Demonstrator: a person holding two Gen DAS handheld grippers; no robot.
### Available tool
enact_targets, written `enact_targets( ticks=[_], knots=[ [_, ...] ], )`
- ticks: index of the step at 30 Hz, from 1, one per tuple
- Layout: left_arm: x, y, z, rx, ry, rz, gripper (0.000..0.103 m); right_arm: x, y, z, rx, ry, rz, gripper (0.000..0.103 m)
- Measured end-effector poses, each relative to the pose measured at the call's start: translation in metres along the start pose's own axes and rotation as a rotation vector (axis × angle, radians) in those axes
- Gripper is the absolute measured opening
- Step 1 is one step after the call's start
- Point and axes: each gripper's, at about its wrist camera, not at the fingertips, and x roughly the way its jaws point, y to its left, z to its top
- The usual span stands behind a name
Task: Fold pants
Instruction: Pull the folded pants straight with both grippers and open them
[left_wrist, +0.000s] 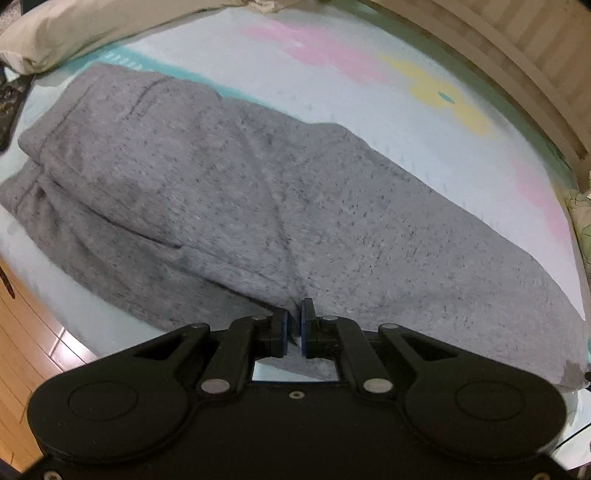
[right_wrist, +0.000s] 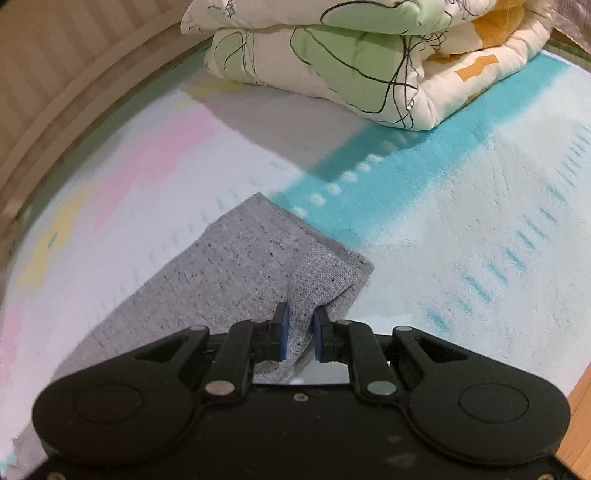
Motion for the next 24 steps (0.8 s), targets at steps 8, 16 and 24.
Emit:
enact_targets(
  ticks=[8, 16, 24],
  knots=[
    [0.003, -0.001, -0.004, 0.02, 0.004, 0.022, 0.008, -0.007, 0.004, 0.0, -0.031, -0.003, -0.007, 0.014],
    [0.003, -0.009, -0.013, 0.059, -0.012, 0.038, 0.008, -0.006, 0.005, 0.0, -0.035, -0.001, -0.012, 0.014],
    [-0.021, -0.011, -0.027, 0.061, -0.091, 0.027, 0.008, -0.007, 0.007, -0.001, -0.042, -0.01, -0.021, 0.014]
  ],
)
